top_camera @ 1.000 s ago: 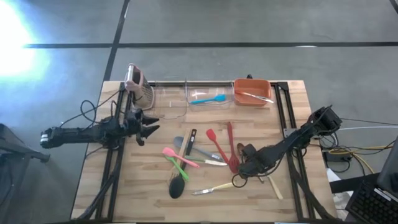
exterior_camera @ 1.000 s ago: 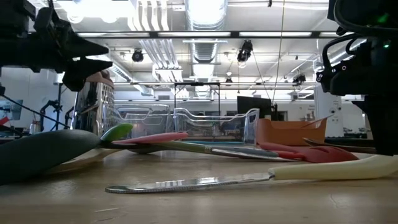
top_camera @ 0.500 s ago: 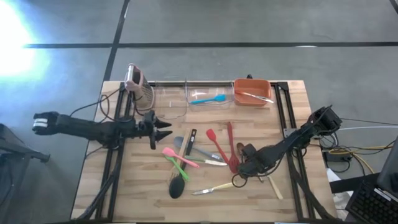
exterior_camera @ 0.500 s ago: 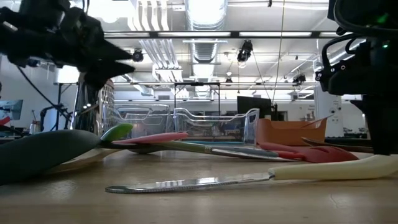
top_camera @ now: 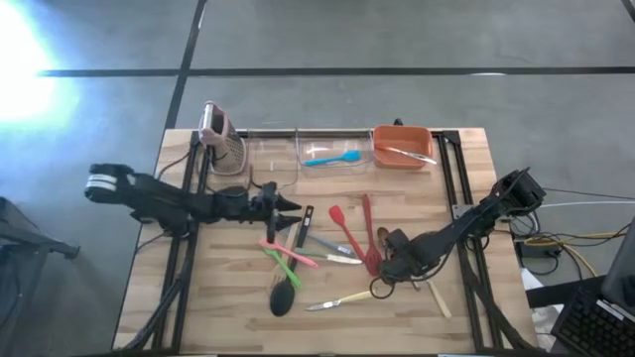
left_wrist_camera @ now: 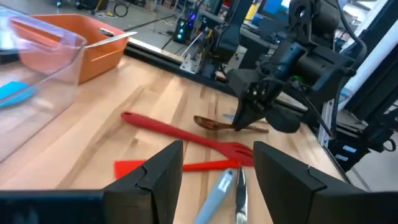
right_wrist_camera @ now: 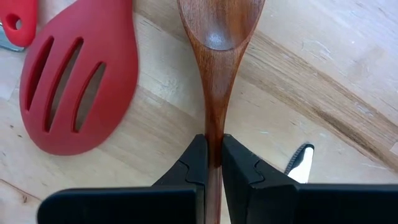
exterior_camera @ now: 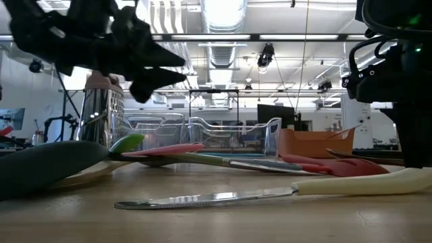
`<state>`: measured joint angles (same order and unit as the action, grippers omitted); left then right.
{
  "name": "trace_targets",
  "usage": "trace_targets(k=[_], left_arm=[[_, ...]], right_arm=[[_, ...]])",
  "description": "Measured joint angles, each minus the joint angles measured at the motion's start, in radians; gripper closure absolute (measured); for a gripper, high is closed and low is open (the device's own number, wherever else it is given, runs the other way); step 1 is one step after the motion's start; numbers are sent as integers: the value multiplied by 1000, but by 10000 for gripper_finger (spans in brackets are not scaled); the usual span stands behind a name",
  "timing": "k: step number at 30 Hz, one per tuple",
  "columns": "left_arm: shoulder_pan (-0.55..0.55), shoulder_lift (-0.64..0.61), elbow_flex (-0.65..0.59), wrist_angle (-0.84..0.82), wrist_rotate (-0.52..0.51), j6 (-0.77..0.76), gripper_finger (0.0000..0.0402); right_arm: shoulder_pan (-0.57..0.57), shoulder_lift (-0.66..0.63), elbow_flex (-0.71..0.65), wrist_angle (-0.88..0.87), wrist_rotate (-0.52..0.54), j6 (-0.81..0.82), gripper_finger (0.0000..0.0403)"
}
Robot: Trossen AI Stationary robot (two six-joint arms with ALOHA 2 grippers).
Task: Pick & Place Kitchen Items
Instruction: Put the brown serving spoon into the left transparent bin
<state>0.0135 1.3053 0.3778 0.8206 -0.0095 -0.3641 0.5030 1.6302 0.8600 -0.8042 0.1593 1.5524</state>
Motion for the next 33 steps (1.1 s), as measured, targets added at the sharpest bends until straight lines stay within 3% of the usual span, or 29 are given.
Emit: trace_targets(k=[12, 19, 26, 33], left_arm=[[0, 348, 305, 18, 84, 31, 204], [5, 501, 420, 36, 107, 42, 204], [5, 589, 503, 38, 143, 25, 204], [5, 600, 512, 37, 151, 21, 204]], right_arm=[[1, 0, 0, 2, 0, -4, 390], [1, 0, 0, 4, 0, -7, 390], [1, 0, 0, 5, 5, -11, 390], [0, -50, 0, 5, 61, -23, 390]])
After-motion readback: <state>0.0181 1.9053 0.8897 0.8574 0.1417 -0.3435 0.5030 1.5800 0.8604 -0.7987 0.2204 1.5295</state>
